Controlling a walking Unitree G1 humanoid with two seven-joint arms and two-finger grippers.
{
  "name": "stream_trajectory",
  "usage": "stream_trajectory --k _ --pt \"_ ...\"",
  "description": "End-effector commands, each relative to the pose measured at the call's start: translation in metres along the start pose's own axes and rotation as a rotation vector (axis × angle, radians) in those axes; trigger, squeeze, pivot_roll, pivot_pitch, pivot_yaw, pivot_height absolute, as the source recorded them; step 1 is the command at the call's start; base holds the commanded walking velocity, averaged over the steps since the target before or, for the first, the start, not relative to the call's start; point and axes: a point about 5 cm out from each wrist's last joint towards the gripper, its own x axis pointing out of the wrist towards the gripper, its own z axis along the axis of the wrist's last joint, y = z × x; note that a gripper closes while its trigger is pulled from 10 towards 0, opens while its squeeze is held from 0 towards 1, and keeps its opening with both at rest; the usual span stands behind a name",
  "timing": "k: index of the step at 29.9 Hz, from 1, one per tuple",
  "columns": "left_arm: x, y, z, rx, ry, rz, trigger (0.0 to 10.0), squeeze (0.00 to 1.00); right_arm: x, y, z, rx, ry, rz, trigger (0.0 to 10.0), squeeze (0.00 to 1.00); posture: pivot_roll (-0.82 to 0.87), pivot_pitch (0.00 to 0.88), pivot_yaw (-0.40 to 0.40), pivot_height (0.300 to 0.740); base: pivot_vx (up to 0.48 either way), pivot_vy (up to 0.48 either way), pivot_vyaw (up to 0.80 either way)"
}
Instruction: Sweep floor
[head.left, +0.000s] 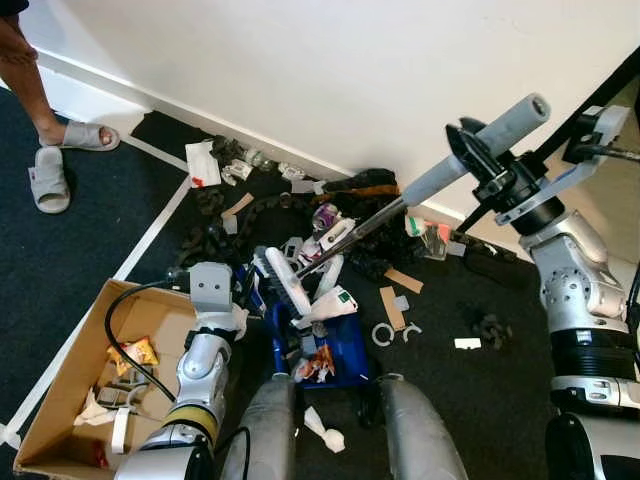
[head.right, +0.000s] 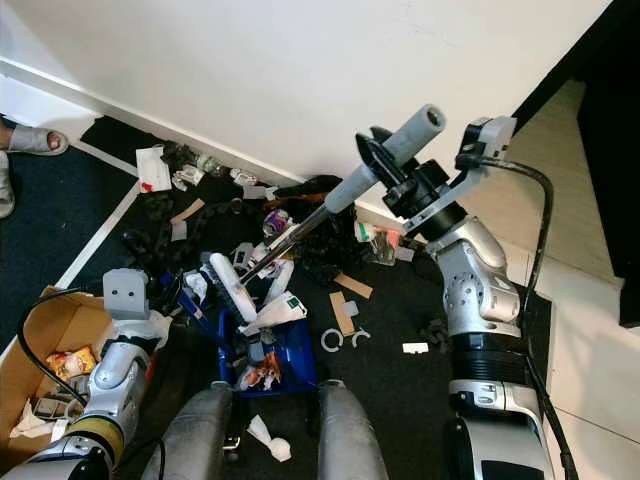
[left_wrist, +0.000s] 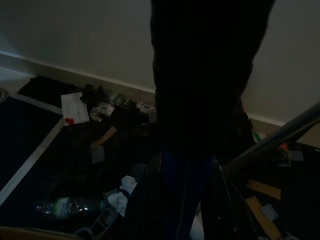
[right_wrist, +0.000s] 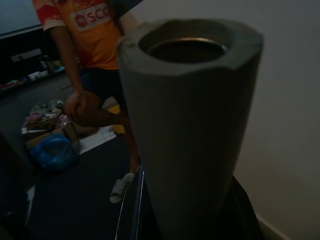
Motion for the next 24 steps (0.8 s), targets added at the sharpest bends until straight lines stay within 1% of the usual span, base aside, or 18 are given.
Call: stream_trajectory --k 1,2,3,5,7,8,10,11,16,18,19,20,21,22,23,24 --pt "-0.009 -0.01 -0.017 -0.049 0.075 -0.01 10.0 0.0 -0.004 -0.009 0.012 -0.037 -0.046 -0.047 10.0 0.0 0.05 0.215 -0.106 0.74 0.0 0.0 0.0" --pt "-0.01 -0.009 -0.018 -0.056 0.076 -0.011 10.0 0.0 -0.004 -0.013 0.015 -0.062 -0.052 -0.082 10.0 0.0 0.05 0.215 -0.106 0.74 0.0 0.0 0.0" --pt "-0.01 -0.009 -0.018 -0.056 0.076 -0.011 10.0 0.0 -0.004 -0.013 0.015 -0.062 -0.052 -0.082 10.0 0.0 0.05 0.215 -0.106 0.74 0.0 0.0 0.0" --pt "-0.012 -0.009 -0.019 -0.109 0.068 -0.026 10.0 0.0 -0.007 -0.028 0.024 -0.116 -0.073 -0.183 10.0 0.0 0.05 0.209 -0.107 0.74 0.0 0.0 0.0" --pt "-0.015 -0.008 -0.021 -0.138 0.068 -0.034 10.0 0.0 -0.014 -0.043 0.034 -0.175 -0.09 -0.295 10.0 0.0 0.06 0.207 -0.107 0.74 0.0 0.0 0.0" --pt "-0.015 -0.008 -0.021 -0.138 0.068 -0.034 10.0 0.0 -0.014 -0.043 0.034 -0.175 -0.09 -0.295 10.0 0.0 0.06 0.207 -0.107 0.74 0.0 0.0 0.0" --pt "-0.019 -0.008 -0.025 -0.153 0.082 -0.043 10.0 0.0 -0.02 -0.055 0.041 -0.234 -0.093 -0.386 10.0 0.0 0.06 0.206 -0.108 0.74 0.0 0.0 0.0" --pt "-0.02 -0.009 -0.026 -0.16 0.084 -0.053 10.0 0.0 -0.022 -0.058 0.043 -0.241 -0.1 -0.413 10.0 0.0 0.06 0.206 -0.108 0.74 0.0 0.0 0.0" --pt "-0.023 -0.009 -0.029 -0.173 0.095 -0.062 10.0 0.0 -0.027 -0.064 0.047 -0.258 -0.107 -0.458 10.0 0.0 0.06 0.206 -0.106 0.74 0.0 0.0 0.0" --pt "-0.024 -0.009 -0.03 -0.182 0.099 -0.064 10.0 0.0 -0.029 -0.066 0.047 -0.27 -0.094 -0.473 10.0 0.0 0.06 0.206 -0.106 0.74 0.0 0.0 0.0" --pt "-0.026 -0.008 -0.032 -0.202 0.102 -0.066 10.0 0.0 -0.032 -0.068 0.043 -0.297 -0.055 -0.488 10.0 0.0 0.06 0.205 -0.106 0.74 0.0 0.0 0.0" --pt "-0.026 -0.008 -0.032 -0.202 0.102 -0.066 10.0 0.0 -0.032 -0.068 0.043 -0.297 -0.055 -0.488 10.0 0.0 0.06 0.205 -0.106 0.74 0.0 0.0 0.0" --pt "-0.028 -0.005 -0.032 -0.23 0.098 -0.057 10.0 0.0 -0.037 -0.07 0.034 -0.329 0.018 -0.514 10.0 0.0 0.06 0.205 -0.106 0.74 0.0 0.0 0.0" --pt "-0.029 -0.002 -0.032 -0.251 0.091 -0.043 10.0 0.0 -0.041 -0.073 0.026 -0.346 0.066 -0.533 10.0 0.0 0.06 0.205 -0.106 0.74 0.0 0.0 0.0" --pt "-0.029 -0.002 -0.032 -0.251 0.091 -0.043 10.0 0.0 -0.041 -0.073 0.026 -0.346 0.066 -0.533 10.0 0.0 0.06 0.205 -0.106 0.74 0.0 0.0 0.0" --pt "-0.03 0.003 -0.032 -0.273 0.083 -0.019 10.0 0.0 -0.045 -0.075 0.02 -0.367 0.114 -0.557 10.0 0.0 0.06 0.205 -0.106 0.74 0.0 0.0 0.0"
